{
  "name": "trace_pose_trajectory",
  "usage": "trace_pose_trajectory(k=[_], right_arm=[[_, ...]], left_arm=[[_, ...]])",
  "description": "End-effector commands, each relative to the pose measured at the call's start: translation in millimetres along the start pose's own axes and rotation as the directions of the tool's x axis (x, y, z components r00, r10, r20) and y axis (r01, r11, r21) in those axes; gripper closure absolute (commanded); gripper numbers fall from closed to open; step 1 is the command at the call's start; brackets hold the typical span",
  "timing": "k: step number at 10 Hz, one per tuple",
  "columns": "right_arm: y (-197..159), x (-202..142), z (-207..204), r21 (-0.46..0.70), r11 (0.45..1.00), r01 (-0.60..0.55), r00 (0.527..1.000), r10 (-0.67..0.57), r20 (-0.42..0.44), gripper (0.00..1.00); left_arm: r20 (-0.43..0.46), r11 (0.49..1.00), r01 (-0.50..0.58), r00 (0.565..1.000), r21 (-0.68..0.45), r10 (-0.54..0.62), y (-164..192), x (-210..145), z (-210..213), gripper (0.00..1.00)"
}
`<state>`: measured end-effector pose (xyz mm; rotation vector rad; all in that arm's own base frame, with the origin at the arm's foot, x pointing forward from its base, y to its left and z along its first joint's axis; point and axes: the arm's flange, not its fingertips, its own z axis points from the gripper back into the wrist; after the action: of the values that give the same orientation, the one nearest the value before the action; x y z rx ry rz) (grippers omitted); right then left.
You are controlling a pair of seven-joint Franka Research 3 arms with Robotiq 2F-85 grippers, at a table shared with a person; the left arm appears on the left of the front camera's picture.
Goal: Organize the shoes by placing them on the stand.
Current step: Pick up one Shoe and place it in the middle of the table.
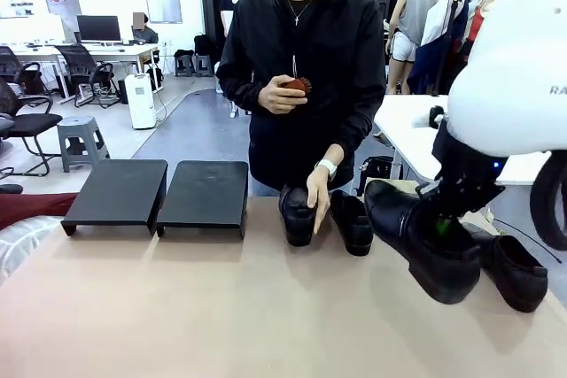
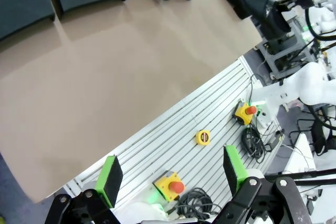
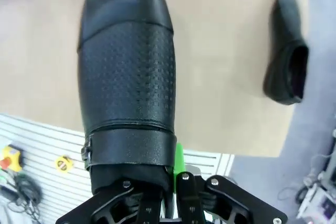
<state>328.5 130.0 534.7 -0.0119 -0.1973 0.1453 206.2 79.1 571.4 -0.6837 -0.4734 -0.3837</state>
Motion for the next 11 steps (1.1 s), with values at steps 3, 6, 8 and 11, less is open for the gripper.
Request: trace_pose_trajectory(k=[3, 6, 8, 11], right_arm=[[-144, -65, -6, 0.023, 0.914, 0.405, 0.914, -0.404, -0.039, 1.0], [-114, -61, -8, 0.047, 0.917, 0.397, 0.918, -0.397, -0.001, 1.0], [-39, -26, 8, 0.037, 0.965, 0.261, 0.964, -0.262, 0.049, 1.0], [100, 22, 10, 0.124, 0.992, -0.009, 0.999, 0.003, 0.046, 1.0]], left_arm=[[0.01, 1.0, 0.017, 1.0, -0.026, -0.016, 0, -1, 1, 0.0], [0.01, 1.0, 0.017, 1.0, -0.026, -0.016, 0, -1, 1, 0.0], [0.01, 1.0, 0.017, 1.0, -0.026, -0.016, 0, -1, 1, 0.0], [0.01, 1.0, 0.017, 1.0, -0.026, -0.016, 0, -1, 1, 0.0]])
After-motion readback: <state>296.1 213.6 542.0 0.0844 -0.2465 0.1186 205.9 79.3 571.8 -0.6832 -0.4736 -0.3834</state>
